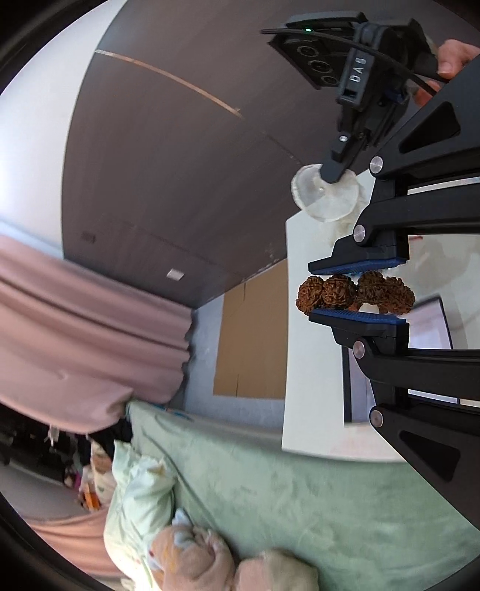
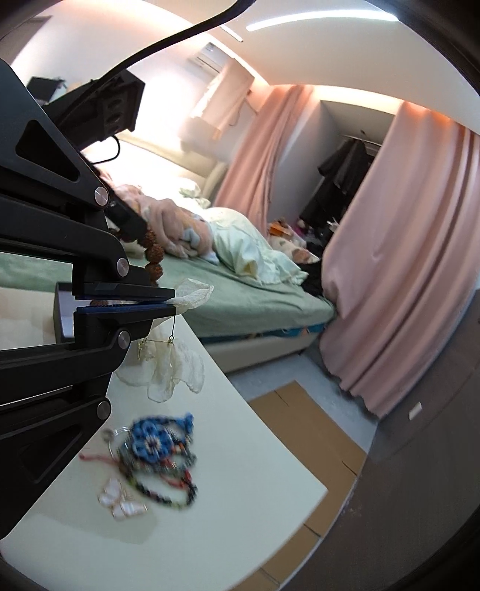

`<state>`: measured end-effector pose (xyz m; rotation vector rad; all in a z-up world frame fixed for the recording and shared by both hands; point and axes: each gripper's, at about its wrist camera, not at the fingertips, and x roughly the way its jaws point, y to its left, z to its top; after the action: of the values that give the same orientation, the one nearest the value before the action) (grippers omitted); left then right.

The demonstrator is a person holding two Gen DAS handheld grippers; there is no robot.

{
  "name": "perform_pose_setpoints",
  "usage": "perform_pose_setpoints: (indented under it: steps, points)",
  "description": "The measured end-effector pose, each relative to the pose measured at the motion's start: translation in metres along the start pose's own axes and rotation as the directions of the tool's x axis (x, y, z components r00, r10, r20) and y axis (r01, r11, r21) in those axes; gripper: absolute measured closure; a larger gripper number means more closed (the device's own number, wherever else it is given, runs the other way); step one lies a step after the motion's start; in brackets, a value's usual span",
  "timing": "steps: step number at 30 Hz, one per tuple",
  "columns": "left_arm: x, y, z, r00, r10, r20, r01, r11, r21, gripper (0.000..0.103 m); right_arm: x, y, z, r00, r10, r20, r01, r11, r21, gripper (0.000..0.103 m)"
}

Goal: Organize jewelry
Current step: 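Grasp the brown bead bracelet with the left tool and lift it, then lower the brown bracelet into the black box and open the left tool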

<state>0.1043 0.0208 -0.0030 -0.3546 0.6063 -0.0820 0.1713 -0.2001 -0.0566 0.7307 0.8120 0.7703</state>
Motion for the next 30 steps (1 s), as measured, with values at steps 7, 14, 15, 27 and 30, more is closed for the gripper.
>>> perform_pose_setpoints:
  steps: [7,14,15,27,30]
  points:
    - [-0.024,0.033,0.009,0.998,0.042,0.042,-0.04,0.998,-0.043,0.084,0.034,0.013,-0.019,0.997,0.026,-0.071,-0.027,1.0,-0.015,0.099]
    - [-0.033,0.053,0.013,0.996,0.068,0.054,-0.064,0.995,-0.079,0.084,0.074,0.022,-0.041,0.987,0.029,-0.158,-0.034,0.999,-0.029,0.099]
    - [-0.034,0.055,0.014,0.996,0.069,0.055,-0.065,0.994,-0.084,0.084,0.078,0.021,-0.043,0.985,0.03,-0.171,-0.035,0.999,-0.028,0.099]
    - [-0.026,0.063,0.011,0.999,0.042,0.016,-0.04,0.993,-0.111,0.084,0.086,0.01,-0.047,0.968,-0.1,-0.231,0.1,0.995,-0.01,0.051]
    - [-0.02,0.057,0.008,1.0,0.019,-0.003,-0.019,0.994,-0.109,0.084,0.075,0.005,-0.041,0.97,-0.124,-0.207,0.126,0.992,0.0,0.05]
